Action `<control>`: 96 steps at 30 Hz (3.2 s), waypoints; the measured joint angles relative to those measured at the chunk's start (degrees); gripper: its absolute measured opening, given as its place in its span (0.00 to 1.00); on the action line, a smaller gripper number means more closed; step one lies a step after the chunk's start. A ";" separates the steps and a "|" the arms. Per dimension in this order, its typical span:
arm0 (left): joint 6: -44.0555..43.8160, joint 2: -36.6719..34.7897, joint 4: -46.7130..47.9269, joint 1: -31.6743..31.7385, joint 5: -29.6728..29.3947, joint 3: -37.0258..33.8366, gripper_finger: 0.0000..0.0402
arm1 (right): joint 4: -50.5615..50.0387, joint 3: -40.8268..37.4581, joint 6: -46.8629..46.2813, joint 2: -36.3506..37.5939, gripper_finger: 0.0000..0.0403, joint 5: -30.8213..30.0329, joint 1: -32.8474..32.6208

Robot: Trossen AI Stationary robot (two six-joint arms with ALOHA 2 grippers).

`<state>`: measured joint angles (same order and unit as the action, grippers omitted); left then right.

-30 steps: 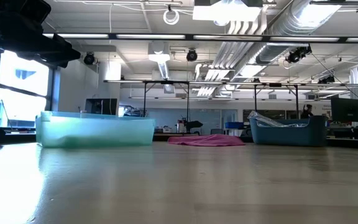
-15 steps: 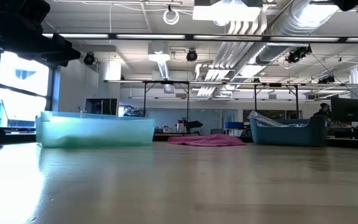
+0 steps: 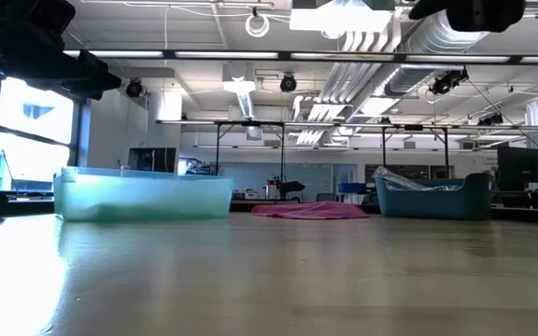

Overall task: Pick & Place Toothbrushes
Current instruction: Put the green toothbrush to the green bin

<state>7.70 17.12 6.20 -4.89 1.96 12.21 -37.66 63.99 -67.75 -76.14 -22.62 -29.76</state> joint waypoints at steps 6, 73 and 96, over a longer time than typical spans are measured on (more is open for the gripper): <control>-0.01 0.00 0.00 0.00 0.00 0.00 0.49 | 1.08 0.00 5.01 0.00 0.17 -0.15 1.64; -5.31 -0.02 3.80 -0.02 -0.02 0.07 0.49 | 15.44 -0.02 42.75 -5.84 0.17 -2.75 -8.52; -8.02 -0.02 8.27 0.00 -0.02 0.07 0.49 | 8.63 -10.79 26.36 -5.88 0.17 11.06 -8.85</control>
<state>-0.32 17.10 14.47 -4.89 1.93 12.27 -29.03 53.19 -41.40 -82.02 -11.55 -38.61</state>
